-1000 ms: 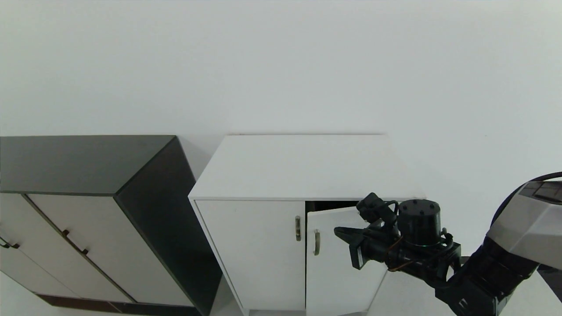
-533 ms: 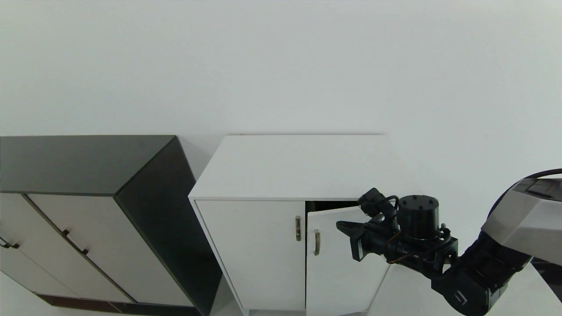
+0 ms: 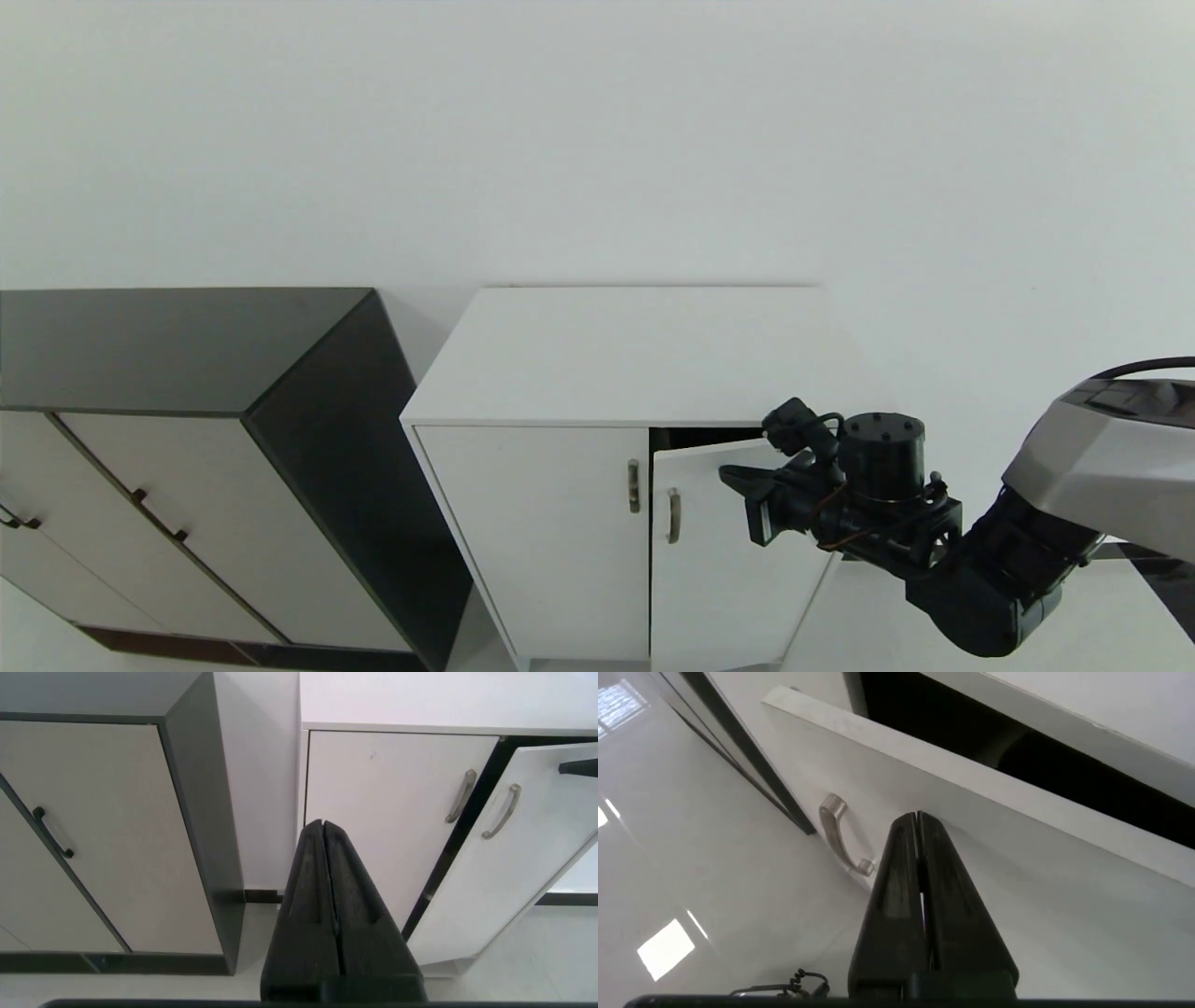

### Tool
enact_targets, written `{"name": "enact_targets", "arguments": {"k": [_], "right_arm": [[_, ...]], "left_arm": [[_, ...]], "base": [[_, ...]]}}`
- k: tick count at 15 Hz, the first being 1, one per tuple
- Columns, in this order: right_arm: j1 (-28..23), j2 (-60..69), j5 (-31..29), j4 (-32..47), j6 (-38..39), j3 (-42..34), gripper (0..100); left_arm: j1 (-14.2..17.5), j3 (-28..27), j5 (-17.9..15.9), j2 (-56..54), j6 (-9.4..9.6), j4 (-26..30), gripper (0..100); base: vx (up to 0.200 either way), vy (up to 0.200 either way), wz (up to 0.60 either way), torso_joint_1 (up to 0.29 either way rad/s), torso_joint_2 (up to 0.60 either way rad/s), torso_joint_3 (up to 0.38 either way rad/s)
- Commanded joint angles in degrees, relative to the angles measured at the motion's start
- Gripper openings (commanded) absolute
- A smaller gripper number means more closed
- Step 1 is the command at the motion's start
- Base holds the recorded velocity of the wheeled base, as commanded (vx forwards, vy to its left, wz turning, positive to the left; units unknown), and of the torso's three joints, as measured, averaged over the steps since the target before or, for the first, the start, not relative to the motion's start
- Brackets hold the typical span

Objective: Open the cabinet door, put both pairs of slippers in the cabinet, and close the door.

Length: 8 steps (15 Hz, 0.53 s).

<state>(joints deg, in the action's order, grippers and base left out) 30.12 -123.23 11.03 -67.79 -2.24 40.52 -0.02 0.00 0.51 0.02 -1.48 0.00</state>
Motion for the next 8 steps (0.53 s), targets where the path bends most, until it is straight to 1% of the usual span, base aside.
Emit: {"name": "enact_targets", "arguments": {"k": [1, 8], "right_arm": [[-0.2, -0.7, 0.0, -0.1, 0.0, 0.5, 0], [-1.5, -2.7, 0.0, 0.0, 0.0, 2.3, 0]], "left_arm": [[0.0, 0.0, 0.0, 0.1, -0.02, 0.0, 0], [-0.1, 0.0, 0.0, 0.1, -0.02, 0.0, 0]], "base": [[0.000, 0.000, 0.00, 0.000, 0.00, 0.000], [0.000, 0.000, 0.00, 0.000, 0.00, 0.000]]}}
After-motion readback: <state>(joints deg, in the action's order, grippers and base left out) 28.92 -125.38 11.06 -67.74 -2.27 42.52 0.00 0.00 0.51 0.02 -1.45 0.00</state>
